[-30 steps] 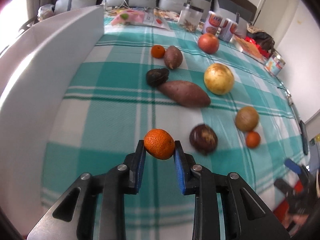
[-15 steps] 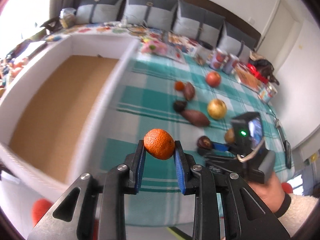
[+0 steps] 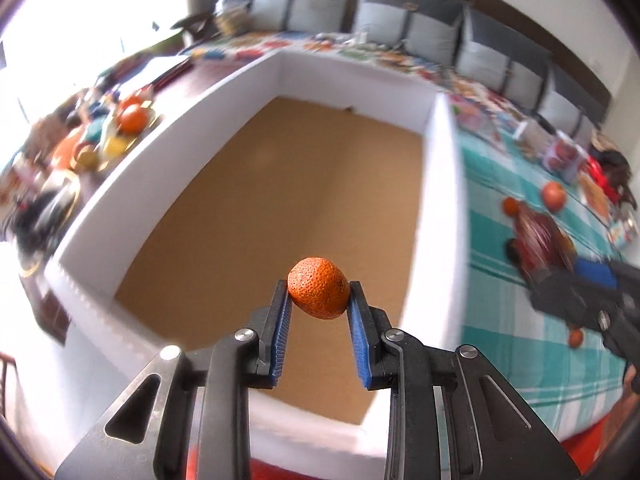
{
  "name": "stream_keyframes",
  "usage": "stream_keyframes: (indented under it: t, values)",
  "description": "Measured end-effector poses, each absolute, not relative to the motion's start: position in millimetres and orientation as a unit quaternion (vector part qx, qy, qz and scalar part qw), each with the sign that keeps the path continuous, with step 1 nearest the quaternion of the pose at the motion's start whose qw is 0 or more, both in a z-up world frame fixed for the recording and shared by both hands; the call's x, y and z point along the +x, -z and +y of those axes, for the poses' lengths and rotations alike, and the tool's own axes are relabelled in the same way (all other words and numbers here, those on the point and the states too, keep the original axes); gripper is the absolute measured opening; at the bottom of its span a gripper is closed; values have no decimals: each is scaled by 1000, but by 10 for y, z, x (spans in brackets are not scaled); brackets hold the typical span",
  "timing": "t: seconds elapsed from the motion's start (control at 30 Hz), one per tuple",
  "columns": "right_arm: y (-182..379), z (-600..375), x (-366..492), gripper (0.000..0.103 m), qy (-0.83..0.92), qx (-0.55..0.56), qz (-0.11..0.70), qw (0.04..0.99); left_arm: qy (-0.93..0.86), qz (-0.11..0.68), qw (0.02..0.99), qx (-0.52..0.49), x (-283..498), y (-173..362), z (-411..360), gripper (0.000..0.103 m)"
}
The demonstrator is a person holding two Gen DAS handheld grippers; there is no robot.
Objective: Organize fruits
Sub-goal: 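Carry the orange into the white box with the left tool while the right tool carries the dark fruit there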
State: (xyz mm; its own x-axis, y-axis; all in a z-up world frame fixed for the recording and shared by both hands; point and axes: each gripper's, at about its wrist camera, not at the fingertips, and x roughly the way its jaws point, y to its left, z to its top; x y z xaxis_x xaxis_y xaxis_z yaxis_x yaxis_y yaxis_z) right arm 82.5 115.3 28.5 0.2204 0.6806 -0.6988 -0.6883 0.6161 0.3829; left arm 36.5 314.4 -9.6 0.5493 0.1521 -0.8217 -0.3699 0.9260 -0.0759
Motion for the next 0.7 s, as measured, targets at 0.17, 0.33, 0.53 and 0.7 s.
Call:
stream_keyframes:
  t: [0.17,0.33,0.53,0.7]
  values:
    - [-79,1850,965,39,-440,-20,475,762,-169,463,861,-126,235,243,3281,31]
    - [-33,2026,1011,57,-419,-9,486,767,-183,458,861,-122,192,266,3321,50]
    - [-342,1638,1001,90,-405,6,429,807,-198,424,876,-114,178,93,3161,80]
    - [-480,822,820,101,-367,-8,366,855,-163,401,895,-105,246,-94,2789,82]
